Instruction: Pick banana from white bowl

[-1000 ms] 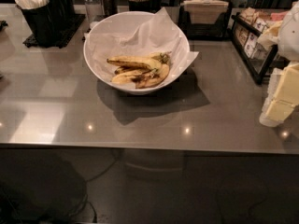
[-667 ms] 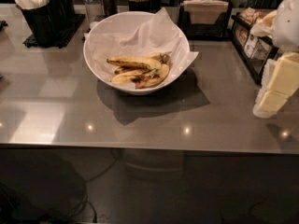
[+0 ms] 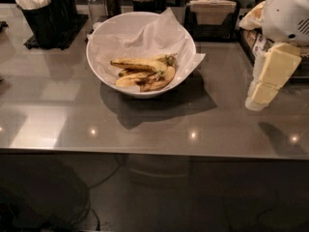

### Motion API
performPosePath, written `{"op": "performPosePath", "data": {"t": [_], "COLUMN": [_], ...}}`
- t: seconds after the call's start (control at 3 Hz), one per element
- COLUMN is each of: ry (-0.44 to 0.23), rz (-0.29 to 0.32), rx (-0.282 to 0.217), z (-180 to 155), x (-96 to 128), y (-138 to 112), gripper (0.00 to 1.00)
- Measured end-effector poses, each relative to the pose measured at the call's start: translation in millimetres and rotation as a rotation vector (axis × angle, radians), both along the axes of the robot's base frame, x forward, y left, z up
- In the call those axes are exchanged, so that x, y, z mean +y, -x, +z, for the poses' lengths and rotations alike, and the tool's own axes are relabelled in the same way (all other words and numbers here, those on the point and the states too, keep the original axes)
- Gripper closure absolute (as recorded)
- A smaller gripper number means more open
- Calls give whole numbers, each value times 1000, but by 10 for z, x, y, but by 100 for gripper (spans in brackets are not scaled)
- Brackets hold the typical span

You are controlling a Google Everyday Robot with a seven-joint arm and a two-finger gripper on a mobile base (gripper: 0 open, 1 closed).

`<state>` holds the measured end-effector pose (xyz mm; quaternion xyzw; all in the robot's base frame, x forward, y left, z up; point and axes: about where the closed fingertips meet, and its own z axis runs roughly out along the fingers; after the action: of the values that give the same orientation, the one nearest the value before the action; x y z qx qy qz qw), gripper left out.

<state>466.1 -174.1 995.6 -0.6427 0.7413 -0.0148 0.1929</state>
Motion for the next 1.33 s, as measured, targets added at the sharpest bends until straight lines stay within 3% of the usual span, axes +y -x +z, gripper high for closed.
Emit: {"op": "performPosePath", "data": {"t": [0.33,1.0,1.33], "ry": [-45,-157,-158], "rz": [15,144,147], "rx": [8,35,30], "z": [-41,-14,-5], "x": [94,834,853], "y": [-77,-445,-455], "gripper": [0,0,0]}}
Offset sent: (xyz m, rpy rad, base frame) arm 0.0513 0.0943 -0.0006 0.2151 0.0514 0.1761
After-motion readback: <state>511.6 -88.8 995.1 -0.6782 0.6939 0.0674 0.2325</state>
